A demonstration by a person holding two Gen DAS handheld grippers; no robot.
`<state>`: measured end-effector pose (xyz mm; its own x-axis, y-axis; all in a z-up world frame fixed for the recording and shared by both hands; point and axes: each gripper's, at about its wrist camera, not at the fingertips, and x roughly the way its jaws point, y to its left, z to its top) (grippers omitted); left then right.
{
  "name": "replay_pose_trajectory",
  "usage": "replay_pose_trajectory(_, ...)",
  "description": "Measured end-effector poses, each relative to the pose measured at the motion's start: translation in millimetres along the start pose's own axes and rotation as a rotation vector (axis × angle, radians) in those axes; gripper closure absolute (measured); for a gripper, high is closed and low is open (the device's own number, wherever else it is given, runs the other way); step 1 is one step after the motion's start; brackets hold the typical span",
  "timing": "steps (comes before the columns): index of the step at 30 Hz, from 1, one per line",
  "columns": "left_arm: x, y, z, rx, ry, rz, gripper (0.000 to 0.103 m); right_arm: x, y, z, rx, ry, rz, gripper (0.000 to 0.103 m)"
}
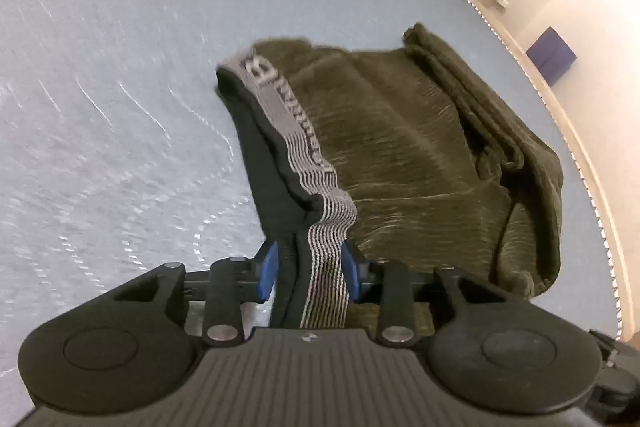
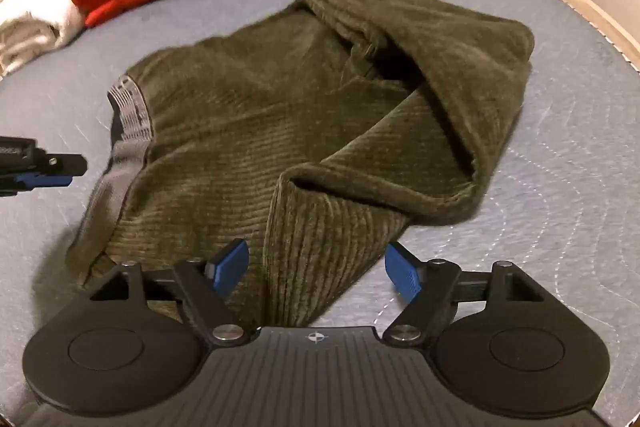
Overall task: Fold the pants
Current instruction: 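Grasp the waistband with the left tool while the right tool grasps a leg hem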
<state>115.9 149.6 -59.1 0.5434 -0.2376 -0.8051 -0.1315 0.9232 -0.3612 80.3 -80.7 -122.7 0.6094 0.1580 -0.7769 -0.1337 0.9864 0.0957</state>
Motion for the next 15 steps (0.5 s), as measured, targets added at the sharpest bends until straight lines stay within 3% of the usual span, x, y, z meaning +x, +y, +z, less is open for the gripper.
replay_pose_trajectory(3,17,14,-2,-0.034,0.028,-0.018,0.062,15,9,1,-0.016,0.035,-0.017,0.026)
replay_pose_trajectory(4,22,15,-1,-0.049,0.044,-0.042,0.056,20,12,2,-0.023,0.046,-0.024,0.026)
replay_pose_trajectory(8,38,15,-4,-0.056,0.049,-0.023,0.052,35,11,-4,-0.025,0.068,-0.063,0.031)
replay_pose_trajectory(10,41,13,-5,-0.043,0.037,-0.033,0.05,38,6,-6,0.004,0.095,-0.071,0.043)
replay_pose_trajectory(11,42,11,-5,-0.029,0.031,-0.033,0.05,41,3,-5,0.022,0.101,-0.067,0.044)
replay_pose_trajectory(15,43,6,-11,0.022,-0.014,-0.033,0.05,37,-5,-5,0.043,0.093,-0.055,0.071)
